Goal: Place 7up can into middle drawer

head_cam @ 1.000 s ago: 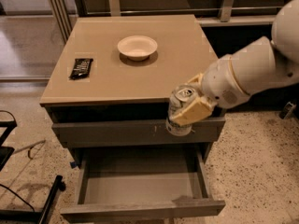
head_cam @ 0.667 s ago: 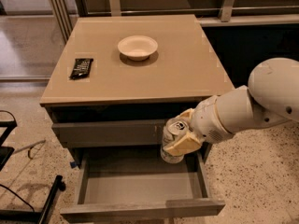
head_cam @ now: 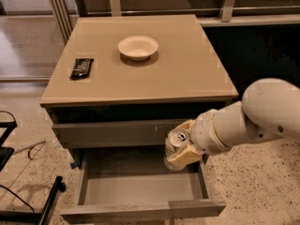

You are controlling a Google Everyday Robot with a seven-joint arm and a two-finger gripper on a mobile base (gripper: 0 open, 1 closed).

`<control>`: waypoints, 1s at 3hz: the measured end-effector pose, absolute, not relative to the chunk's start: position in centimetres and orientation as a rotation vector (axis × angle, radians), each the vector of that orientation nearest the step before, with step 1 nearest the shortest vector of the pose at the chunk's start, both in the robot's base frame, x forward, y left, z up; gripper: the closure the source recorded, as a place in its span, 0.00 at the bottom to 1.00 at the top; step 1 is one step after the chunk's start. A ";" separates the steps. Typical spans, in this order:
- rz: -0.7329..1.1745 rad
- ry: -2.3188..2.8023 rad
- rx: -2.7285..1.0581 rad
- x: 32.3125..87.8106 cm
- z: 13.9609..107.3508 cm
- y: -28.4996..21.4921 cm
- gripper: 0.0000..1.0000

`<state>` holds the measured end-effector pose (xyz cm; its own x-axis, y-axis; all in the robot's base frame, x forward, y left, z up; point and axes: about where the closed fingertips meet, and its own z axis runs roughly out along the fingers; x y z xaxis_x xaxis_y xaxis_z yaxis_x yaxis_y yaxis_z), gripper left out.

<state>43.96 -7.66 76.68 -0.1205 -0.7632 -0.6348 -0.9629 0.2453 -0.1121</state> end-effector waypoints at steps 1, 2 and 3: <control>0.392 1.893 -1.594 44.8 72.6 -8.0 1.00; 0.411 1.875 -1.595 45.8 67.7 -7.6 1.00; 0.478 1.866 -1.594 46.9 61.1 -6.8 1.00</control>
Offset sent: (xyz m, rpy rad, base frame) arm 0.0316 0.0026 -0.1552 0.0340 -0.0455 0.0355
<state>46.86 -6.80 61.13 -0.0690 -0.7425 -0.6663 -0.9715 0.2018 -0.1242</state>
